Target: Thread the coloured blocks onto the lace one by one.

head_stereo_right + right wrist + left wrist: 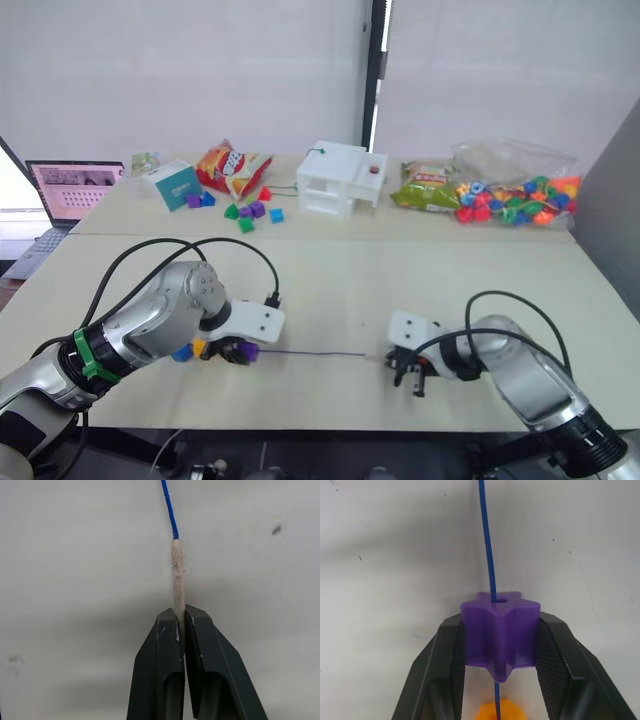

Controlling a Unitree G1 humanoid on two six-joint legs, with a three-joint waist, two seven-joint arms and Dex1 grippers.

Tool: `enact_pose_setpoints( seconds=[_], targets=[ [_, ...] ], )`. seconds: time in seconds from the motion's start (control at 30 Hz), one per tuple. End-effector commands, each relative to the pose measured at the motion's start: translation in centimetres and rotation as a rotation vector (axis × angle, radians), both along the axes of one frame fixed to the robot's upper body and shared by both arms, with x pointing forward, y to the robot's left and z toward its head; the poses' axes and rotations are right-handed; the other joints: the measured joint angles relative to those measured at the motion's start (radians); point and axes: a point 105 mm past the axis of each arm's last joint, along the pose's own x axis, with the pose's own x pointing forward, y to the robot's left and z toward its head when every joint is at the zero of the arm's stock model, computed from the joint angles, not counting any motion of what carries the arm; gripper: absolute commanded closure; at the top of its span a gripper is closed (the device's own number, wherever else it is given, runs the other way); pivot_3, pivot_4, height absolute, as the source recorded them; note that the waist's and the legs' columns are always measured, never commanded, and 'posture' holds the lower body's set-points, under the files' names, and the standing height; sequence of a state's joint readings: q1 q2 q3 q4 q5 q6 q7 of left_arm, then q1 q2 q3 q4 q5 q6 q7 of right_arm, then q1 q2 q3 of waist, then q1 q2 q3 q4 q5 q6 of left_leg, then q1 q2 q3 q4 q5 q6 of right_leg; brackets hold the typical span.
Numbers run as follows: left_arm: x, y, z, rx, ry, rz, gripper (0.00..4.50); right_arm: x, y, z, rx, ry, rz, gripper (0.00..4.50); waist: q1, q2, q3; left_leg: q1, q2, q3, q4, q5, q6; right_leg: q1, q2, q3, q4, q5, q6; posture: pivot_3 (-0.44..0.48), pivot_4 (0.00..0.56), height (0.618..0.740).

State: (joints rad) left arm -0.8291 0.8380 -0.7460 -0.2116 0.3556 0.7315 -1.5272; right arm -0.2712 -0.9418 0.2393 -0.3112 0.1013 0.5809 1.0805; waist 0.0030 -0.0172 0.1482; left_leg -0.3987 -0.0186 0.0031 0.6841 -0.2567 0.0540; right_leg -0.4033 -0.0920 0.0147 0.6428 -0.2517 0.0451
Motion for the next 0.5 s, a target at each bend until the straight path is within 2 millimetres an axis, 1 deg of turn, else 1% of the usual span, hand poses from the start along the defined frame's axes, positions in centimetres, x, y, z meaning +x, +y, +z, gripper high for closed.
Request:
enact_pose_setpoints(
  seconds=[0.03,0.13,0.23,0.3,0.33,0.5],
  targets=[
    [-0.2,4.1,-1.7,0.092,0.057,0.109,3.11,0.5,-5.0,0.0,-0.085,-0.016,-0.151,4.50,-0.003,0.000,0.000,0.000,0.000,0.000,0.000,0.000,0.000,0.000,0.000,0.000,0.000,0.000,0.000,0.000,0.150,0.740],
    [-0.1,5.7,-1.8,0.113,0.043,0.147,3.11,0.4,-7.4,0.2,-0.116,-0.026,-0.222,4.50,-0.006,0.000,0.000,0.002,0.001,0.001,0.000,0.000,0.000,0.001,0.000,0.001,0.000,0.000,-0.001,0.000,0.150,0.740],
    [-0.1,6.6,-1.9,0.118,0.042,0.176,3.11,0.3,-8.6,0.4,-0.129,-0.040,-0.266,4.50,-0.009,0.000,0.000,0.008,0.001,0.001,-0.002,0.000,0.000,0.007,0.000,0.001,-0.001,-0.001,-0.001,0.000,0.150,0.740],
    [0.1,7.1,-2.0,0.123,0.030,0.191,3.11,0.3,-8.7,0.6,-0.119,-0.046,-0.274,4.50,-0.014,0.000,0.000,0.013,0.001,0.001,-0.004,0.000,0.000,0.013,0.000,0.001,-0.002,-0.004,-0.001,0.000,0.150,0.740],
    [0.1,7.3,-2.0,0.120,0.024,0.204,3.11,0.2,-8.4,0.5,-0.112,-0.041,-0.267,4.50,-0.016,0.000,-0.001,0.014,0.001,0.001,-0.005,0.000,0.000,0.014,0.000,0.001,-0.002,-0.005,-0.001,0.000,0.150,0.740],
    [0.0,7.3,-2.3,0.114,0.023,0.210,3.11,-0.3,-7.7,0.0,-0.109,-0.011,-0.249,4.50,-0.017,0.004,-0.003,0.015,0.001,0.001,-0.005,0.000,0.000,0.014,0.000,0.001,-0.001,-0.006,-0.001,0.000,0.150,0.740]
  ],
)
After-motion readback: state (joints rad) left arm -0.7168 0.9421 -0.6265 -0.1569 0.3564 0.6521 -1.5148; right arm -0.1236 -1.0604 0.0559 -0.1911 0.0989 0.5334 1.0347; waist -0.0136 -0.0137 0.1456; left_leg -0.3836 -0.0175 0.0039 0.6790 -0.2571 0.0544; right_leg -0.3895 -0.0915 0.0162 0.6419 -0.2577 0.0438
